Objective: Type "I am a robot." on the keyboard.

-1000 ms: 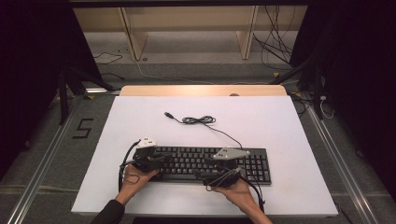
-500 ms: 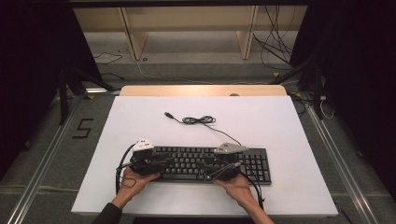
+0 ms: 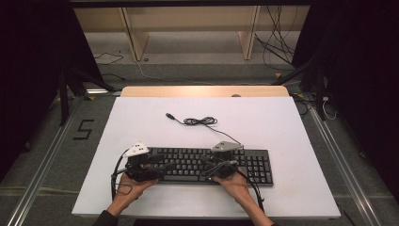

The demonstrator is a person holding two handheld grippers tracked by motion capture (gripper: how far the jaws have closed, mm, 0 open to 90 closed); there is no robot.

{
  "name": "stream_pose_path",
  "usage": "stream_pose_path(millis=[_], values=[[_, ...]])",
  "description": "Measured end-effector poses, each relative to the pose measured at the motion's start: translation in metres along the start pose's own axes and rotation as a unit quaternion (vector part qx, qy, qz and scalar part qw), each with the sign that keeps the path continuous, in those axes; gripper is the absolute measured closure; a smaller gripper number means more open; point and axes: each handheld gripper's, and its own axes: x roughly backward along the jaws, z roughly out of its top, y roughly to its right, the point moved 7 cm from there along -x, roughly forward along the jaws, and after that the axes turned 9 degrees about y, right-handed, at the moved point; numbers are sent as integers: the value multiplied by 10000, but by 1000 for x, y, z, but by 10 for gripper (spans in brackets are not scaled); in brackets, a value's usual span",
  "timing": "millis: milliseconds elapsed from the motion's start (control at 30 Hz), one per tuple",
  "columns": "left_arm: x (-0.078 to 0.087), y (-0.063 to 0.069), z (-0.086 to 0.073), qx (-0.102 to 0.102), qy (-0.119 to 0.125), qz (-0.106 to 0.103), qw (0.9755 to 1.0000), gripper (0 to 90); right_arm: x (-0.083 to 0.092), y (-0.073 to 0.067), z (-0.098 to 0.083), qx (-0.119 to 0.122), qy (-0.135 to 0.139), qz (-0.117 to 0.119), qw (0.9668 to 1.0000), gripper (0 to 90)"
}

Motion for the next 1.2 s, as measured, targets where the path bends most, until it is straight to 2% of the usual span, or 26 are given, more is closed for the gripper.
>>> stream_pose_path(millis=[233, 433, 1200], values=[[10, -1, -2, 25, 145, 50, 9999, 321, -11, 0, 0, 24, -112, -92, 9999, 900], [15, -2, -4, 25, 179, 76, 9998, 301, -18, 2, -2, 19, -219, -209, 9995, 900], [23, -1, -6, -21, 316, 98, 9994, 266, -23, 5, -5, 3, -327, -244, 9992, 900]])
